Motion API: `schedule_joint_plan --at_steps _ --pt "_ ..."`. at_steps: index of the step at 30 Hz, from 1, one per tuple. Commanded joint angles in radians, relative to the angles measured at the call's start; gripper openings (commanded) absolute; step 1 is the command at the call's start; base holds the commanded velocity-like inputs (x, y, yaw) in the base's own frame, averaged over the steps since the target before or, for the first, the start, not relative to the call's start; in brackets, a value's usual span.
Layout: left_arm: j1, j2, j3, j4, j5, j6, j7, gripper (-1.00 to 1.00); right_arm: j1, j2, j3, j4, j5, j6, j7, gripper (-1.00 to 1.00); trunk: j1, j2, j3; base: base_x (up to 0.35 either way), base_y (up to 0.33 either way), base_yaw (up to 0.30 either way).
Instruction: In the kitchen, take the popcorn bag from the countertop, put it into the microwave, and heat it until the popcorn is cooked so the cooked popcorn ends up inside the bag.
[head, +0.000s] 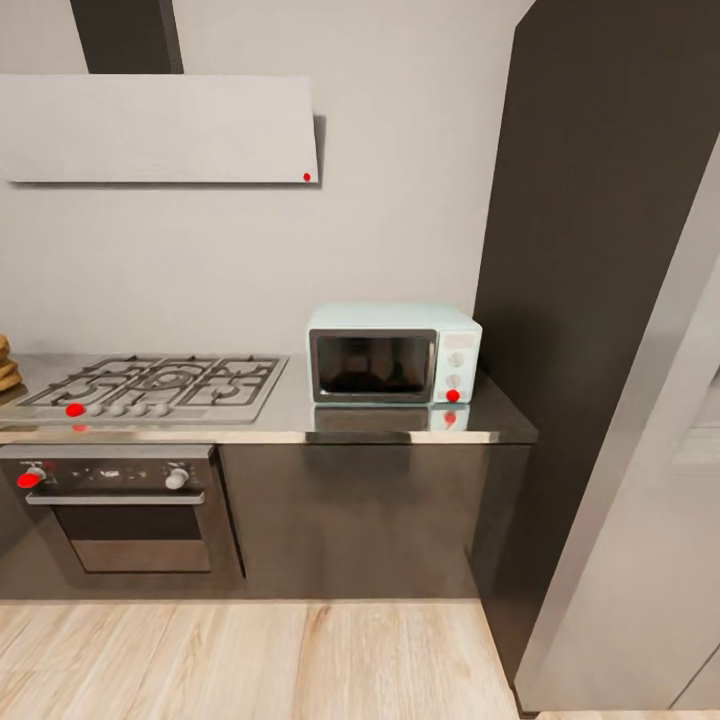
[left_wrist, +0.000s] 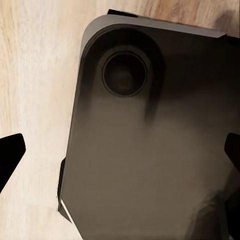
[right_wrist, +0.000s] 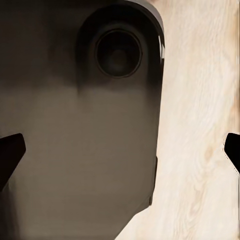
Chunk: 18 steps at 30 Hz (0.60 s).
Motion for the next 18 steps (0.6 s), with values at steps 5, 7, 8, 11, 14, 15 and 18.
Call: schedule_joint_plan --at_steps 5,7,8,11,14,15,18 --pt "0.0 0.0 0.004 -0.001 0.004 -0.001 0.001 1.0 0.0 0.0 0.001 0.0 0.001 -0.003 -0.002 1.0 0.0 0.0 -0.001 0.098 -0.043 0.0" --pt "0.0 0.0 0.004 -0.001 0.004 -0.001 0.001 1.0 0.0 0.0 0.001 0.0 0.001 -0.003 -0.002 1.0 0.0 0.0 -0.001 0.011 -0.005 0.0" --pt "0.0 0.0 0.004 -0.002 0.004 -0.001 0.001 1.0 0.0 -0.001 0.001 0.0 0.001 -0.003 -0.002 1.0 0.0 0.0 -0.001 0.004 -0.002 0.0" --pt "0.0 -0.001 0.004 -0.002 0.004 -0.001 0.001 1.0 0.0 -0.001 0.001 0.0 0.001 -0.003 -0.001 1.0 0.0 0.0 -0.001 0.001 -0.001 0.0" --pt "0.0 -0.001 0.004 -0.002 0.004 0.0 0.001 1.0 0.0 0.002 0.002 0.0 0.002 -0.003 -0.001 1.0 0.0 0.0 -0.001 0.0 0.0 0.0" --pt "0.0 -0.001 0.003 -0.001 0.003 0.0 0.001 1.0 0.0 0.002 0.002 0.0 0.001 -0.003 -0.001 1.0 0.0 0.0 -0.001 0.0 0.0 0.0" --pt "0.0 -0.001 0.002 -0.001 0.003 -0.001 0.001 1.0 0.0 0.003 0.001 -0.001 0.001 -0.002 -0.001 1.0 0.0 0.0 -0.001 0.0 0.0 0.0"
